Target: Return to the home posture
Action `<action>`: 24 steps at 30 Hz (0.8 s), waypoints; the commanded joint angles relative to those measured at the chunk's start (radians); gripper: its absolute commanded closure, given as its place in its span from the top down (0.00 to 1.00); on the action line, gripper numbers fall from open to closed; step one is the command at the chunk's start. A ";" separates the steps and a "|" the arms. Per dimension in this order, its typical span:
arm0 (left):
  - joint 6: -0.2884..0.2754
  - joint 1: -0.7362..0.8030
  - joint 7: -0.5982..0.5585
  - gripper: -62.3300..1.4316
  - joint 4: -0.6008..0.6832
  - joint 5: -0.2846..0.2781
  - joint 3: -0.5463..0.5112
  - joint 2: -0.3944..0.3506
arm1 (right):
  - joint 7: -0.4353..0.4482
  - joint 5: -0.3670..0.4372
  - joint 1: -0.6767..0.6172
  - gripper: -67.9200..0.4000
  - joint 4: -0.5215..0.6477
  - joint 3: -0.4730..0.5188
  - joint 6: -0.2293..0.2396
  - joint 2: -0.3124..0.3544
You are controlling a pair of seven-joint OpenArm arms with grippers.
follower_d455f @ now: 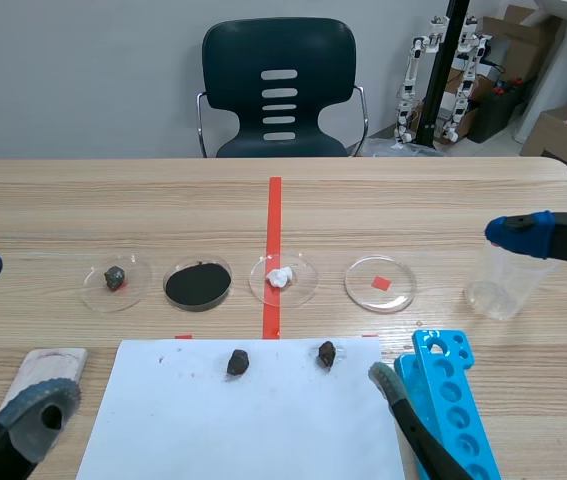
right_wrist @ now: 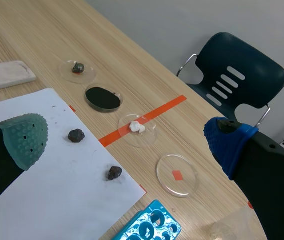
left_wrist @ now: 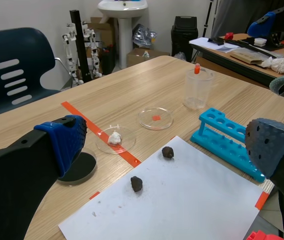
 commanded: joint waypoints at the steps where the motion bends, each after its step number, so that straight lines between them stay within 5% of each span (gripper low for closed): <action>1: -0.002 0.003 -0.013 1.00 0.016 -0.014 -0.008 0.003 | 0.014 0.011 0.006 1.00 0.024 0.009 -0.004 0.000; 24: -0.002 0.003 -0.013 1.00 0.016 -0.014 -0.008 0.003 | -0.016 -0.005 0.006 1.00 0.029 0.009 -0.003 0.003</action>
